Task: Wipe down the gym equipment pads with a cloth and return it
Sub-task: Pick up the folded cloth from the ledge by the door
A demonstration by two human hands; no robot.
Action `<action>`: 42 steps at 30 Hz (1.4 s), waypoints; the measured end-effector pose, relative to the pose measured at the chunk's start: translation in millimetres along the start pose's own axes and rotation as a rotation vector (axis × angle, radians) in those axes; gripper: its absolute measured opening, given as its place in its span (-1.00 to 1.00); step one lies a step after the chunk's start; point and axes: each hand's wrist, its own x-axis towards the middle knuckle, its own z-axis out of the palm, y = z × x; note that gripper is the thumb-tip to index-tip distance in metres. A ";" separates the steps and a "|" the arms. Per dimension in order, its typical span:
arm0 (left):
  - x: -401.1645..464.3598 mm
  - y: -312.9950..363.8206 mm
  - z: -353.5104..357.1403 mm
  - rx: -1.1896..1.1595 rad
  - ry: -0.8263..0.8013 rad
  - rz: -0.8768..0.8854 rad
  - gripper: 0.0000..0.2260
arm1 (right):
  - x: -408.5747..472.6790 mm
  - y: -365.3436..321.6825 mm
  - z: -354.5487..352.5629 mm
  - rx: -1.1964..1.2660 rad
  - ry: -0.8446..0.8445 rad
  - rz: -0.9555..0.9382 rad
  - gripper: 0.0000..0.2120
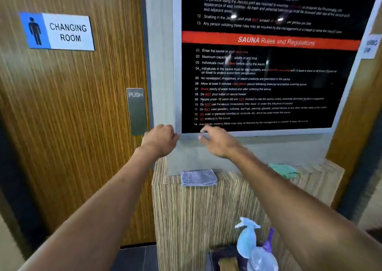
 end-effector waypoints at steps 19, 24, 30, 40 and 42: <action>-0.4 -86.1 237.1 -0.033 -0.063 -0.258 -0.34 | 79.2 152.3 185.1 -0.355 -0.510 -0.806 -0.35; -3.4 -98.7 264.7 0.074 0.006 -0.246 -0.35 | 110.0 164.6 205.3 -0.339 -0.498 -1.010 -0.36; 1.0 -92.0 269.5 0.089 0.021 -0.295 -0.41 | 111.2 170.9 215.5 -0.298 -0.488 -0.997 -0.44; -50.4 -90.3 244.2 0.022 0.095 -0.341 -0.48 | 82.3 118.2 194.8 0.040 -0.719 -0.765 -0.49; -86.9 -94.0 236.4 0.017 0.105 -0.415 -0.49 | 68.0 93.9 197.8 0.083 -0.764 -0.770 -0.50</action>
